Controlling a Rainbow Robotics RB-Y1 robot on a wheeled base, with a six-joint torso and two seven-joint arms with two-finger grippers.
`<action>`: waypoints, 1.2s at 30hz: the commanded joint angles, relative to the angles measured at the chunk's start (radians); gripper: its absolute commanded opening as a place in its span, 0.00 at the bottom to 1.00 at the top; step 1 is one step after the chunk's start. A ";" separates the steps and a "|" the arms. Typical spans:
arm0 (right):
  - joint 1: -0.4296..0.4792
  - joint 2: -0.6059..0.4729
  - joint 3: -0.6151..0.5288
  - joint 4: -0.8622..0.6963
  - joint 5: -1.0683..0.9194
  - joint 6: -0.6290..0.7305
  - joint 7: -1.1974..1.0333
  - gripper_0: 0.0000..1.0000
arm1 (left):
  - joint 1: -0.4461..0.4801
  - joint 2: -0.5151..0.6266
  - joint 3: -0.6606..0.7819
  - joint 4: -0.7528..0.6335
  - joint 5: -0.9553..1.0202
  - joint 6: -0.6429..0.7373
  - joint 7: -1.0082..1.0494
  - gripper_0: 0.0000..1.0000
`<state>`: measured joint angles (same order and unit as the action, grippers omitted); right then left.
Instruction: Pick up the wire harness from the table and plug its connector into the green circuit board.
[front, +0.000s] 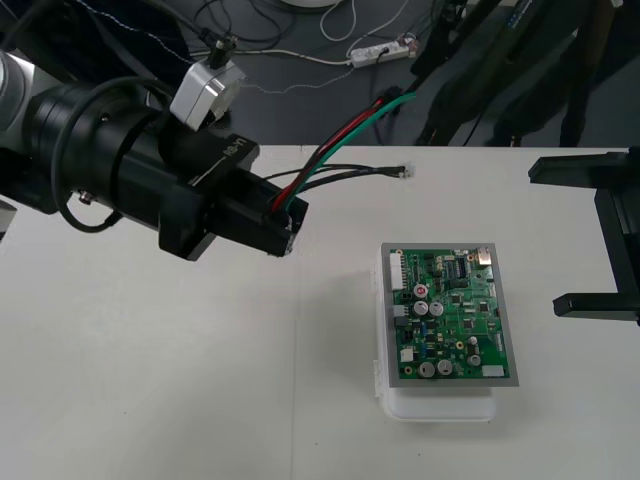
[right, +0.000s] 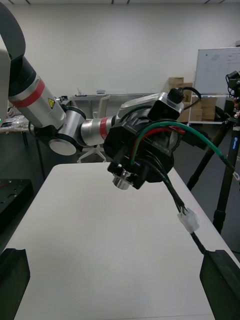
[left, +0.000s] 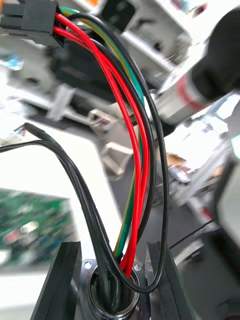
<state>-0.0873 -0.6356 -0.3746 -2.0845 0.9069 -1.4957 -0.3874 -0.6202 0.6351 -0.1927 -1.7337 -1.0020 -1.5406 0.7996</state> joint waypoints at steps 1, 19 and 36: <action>0.008 0.008 -0.015 -0.022 0.003 -0.005 0.018 1.00 | 0.008 -0.040 -0.065 -0.052 0.071 -0.030 0.176 0.00; 0.020 -0.039 -0.027 -0.006 -0.023 -0.011 0.012 1.00 | 0.034 -0.107 -0.287 -0.081 0.238 -0.030 0.279 0.00; -0.025 -0.239 0.072 0.211 -0.290 -0.046 -0.013 1.00 | 0.039 -0.137 -0.380 -0.119 0.261 -0.030 0.285 0.00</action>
<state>-0.0832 -0.8156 -0.3309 -1.8762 0.6406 -1.5276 -0.3878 -0.5944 0.5238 -0.5586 -1.8138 -0.7593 -1.5419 1.0902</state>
